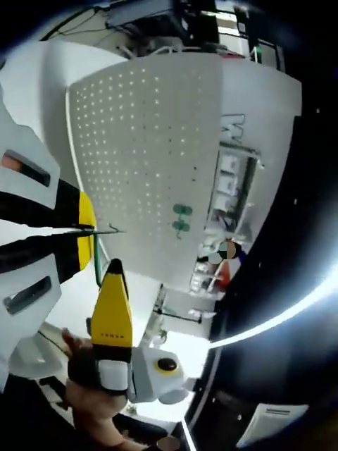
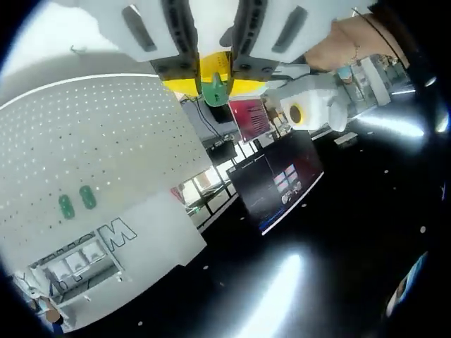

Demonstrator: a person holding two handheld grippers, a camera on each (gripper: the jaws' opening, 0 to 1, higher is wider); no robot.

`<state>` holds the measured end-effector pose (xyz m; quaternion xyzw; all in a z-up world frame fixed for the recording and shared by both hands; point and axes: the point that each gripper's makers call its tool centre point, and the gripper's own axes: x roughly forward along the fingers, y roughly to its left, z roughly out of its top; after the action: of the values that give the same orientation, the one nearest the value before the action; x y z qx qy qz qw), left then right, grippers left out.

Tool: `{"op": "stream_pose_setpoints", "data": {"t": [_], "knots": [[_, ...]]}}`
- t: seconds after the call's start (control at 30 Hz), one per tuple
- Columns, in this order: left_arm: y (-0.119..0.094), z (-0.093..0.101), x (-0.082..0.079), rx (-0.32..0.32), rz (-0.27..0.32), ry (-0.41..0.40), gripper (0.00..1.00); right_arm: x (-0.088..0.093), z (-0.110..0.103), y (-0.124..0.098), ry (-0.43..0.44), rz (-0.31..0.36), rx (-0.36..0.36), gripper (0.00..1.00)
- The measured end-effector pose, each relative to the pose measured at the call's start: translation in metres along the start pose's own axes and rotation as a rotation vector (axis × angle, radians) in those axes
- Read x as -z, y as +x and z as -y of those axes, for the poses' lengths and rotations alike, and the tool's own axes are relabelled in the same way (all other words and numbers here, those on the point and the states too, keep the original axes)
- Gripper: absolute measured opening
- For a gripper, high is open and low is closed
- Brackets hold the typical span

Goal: Insert the hook assembly into the mounting plate slot until the hook locks in place.

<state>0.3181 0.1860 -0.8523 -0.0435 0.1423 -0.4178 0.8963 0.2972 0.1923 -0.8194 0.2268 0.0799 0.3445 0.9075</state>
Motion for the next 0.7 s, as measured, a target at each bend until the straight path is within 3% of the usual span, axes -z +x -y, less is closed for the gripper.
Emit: {"op": "stream_pose_setpoints", "data": {"t": [0.23, 0.57, 0.7], "knots": [[0.001, 0.002, -0.002, -0.005, 0.017, 0.094, 0.01, 0.004, 0.001, 0.000, 0.029, -0.008, 0.002, 0.11], [0.004, 0.002, -0.007, -0.010, 0.048, 0.137, 0.01, 0.005, 0.005, 0.000, 0.055, -0.006, 0.008, 0.09], [0.002, 0.004, -0.012, -0.002, 0.052, 0.110, 0.01, 0.001, 0.002, -0.001, 0.041, 0.017, 0.005, 0.08]]}}
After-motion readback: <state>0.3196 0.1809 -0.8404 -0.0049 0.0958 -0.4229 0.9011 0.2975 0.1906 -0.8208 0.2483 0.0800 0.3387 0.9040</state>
